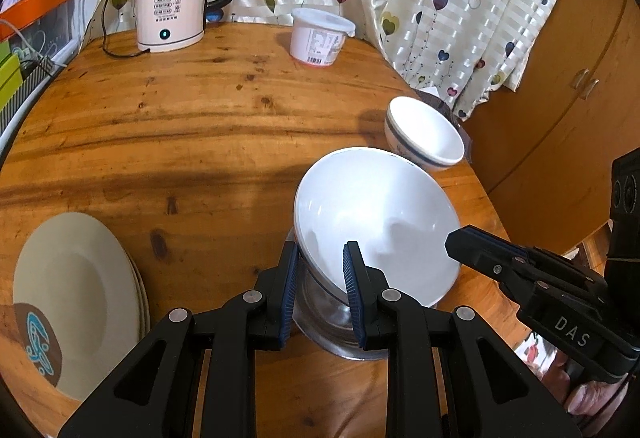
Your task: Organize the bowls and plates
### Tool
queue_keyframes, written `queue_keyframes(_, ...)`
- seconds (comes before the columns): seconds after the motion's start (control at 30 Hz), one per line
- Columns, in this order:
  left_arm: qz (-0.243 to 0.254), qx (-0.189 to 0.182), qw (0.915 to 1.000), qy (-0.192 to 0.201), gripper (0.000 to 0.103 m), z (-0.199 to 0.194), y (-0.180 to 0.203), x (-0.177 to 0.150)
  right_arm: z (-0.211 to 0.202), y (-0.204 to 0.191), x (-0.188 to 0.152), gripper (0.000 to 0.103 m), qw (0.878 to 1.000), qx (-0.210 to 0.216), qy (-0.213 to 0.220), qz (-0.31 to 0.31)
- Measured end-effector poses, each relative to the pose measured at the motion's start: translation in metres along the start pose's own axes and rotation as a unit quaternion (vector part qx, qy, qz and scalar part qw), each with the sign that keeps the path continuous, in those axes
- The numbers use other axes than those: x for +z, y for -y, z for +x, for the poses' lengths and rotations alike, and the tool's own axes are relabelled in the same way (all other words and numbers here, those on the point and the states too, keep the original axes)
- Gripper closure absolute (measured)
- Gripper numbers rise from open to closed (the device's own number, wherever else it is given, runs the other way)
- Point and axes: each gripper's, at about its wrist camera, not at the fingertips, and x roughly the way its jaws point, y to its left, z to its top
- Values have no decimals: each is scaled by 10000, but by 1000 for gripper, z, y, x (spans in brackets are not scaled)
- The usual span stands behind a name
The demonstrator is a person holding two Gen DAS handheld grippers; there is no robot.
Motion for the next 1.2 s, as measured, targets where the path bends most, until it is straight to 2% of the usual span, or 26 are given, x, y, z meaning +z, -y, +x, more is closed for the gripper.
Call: queue_keyframes(1.2,-5,-7,9995,-302,79,15,1,-15,13,10,-18,86,9994,-23,-343,18)
